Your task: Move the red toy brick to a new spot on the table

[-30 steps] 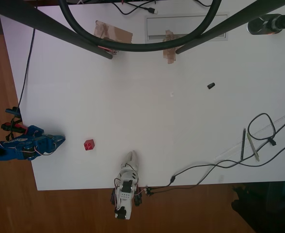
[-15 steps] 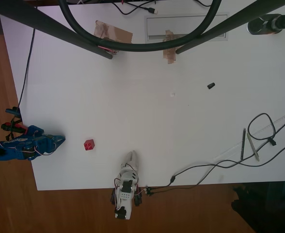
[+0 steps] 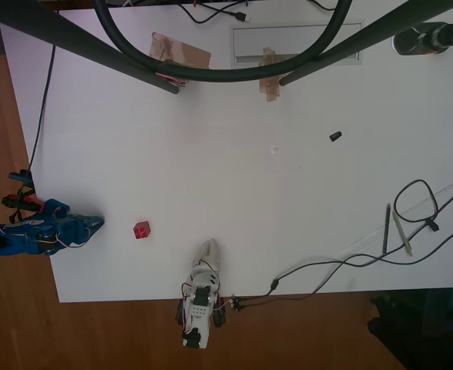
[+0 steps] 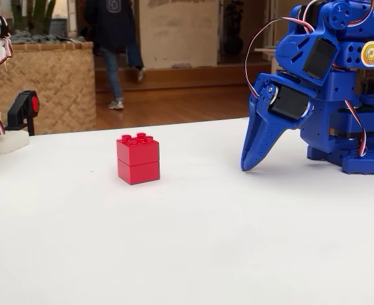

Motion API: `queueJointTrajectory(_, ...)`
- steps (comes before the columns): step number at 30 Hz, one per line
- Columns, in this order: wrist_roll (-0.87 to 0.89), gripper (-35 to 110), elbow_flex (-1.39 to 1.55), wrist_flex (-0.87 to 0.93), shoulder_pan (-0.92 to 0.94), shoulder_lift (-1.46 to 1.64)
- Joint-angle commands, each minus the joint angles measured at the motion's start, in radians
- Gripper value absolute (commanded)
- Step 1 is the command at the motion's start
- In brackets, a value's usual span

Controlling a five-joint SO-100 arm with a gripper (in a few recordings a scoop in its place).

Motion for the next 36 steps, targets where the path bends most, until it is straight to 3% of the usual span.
queueJointTrajectory(1,-0.025,0,-0.198,-0.054,0.000,-0.161)
queueJointTrajectory(14,-0.195,12,-0.796,-0.173,0.038,-0.811)
queueJointTrajectory(19,-0.364,28,-0.838,-0.236,0.104,-0.914)
queueJointTrajectory(24,-0.454,35,-0.841,-0.350,0.167,-0.994)
queueJointTrajectory(36,-0.451,36,-0.811,-0.615,0.195,-1.164)
